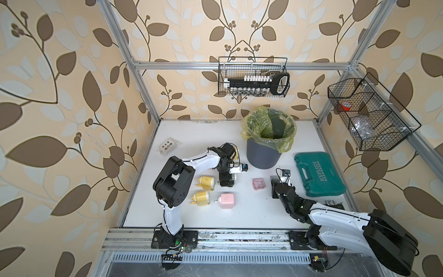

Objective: Take out the pencil sharpener tray and clean the shavings
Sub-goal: Place the pencil sharpener at the center of the board, then place the container at the center of the board.

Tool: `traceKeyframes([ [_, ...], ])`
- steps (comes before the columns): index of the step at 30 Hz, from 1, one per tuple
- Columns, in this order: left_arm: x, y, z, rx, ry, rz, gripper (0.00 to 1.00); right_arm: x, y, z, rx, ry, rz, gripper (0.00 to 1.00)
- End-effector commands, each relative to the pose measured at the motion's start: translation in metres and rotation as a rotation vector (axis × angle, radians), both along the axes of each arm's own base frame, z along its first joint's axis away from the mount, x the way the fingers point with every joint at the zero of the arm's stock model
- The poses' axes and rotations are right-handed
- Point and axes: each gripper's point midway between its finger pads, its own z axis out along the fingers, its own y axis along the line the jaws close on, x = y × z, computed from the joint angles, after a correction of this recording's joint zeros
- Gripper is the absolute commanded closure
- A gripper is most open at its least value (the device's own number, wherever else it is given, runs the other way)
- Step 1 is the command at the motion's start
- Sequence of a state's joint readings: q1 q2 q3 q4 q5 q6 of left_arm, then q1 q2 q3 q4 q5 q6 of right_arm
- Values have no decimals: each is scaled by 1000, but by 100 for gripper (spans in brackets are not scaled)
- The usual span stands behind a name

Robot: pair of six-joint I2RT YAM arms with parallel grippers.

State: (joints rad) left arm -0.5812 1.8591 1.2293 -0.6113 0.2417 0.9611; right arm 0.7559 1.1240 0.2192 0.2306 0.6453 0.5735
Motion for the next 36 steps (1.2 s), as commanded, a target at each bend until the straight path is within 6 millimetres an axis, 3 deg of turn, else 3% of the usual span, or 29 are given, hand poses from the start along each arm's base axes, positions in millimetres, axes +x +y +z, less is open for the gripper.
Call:
traceKeyframes([
  [1, 7, 1, 22, -30, -74, 17, 1, 9, 8, 7, 50, -16, -18, 97],
  [7, 14, 2, 40, -58, -149, 44, 1, 10, 5, -6, 43, 20, -38, 83],
  [11, 18, 0, 61, -108, -213, 69, 1, 7, 1, -7, 42, 29, -50, 49],
  [14, 21, 0, 77, -153, -264, 95, 1, 6, 1, 0, 52, 14, -44, 38],
  [17, 33, 3, 99, -209, -363, 155, 1, 6, 0, 9, 50, 9, -44, 32],
  [20, 49, 12, 134, -313, -471, 249, 1, 7, 0, 19, 50, 3, -49, 28],
  [22, 57, 22, 163, -398, -554, 317, 1, 7, -2, 27, 48, -2, -57, 26],
  [28, 75, 60, 226, -578, -793, 546, 1, 5, 3, 55, 76, -22, -17, 24],
  [31, 75, 65, 227, -626, -756, 563, 1, 3, 1, 72, 82, -49, -3, 24],
  [36, 87, 63, 208, -624, -559, 532, 1, -2, 1, 105, 101, -125, 57, 24],
])
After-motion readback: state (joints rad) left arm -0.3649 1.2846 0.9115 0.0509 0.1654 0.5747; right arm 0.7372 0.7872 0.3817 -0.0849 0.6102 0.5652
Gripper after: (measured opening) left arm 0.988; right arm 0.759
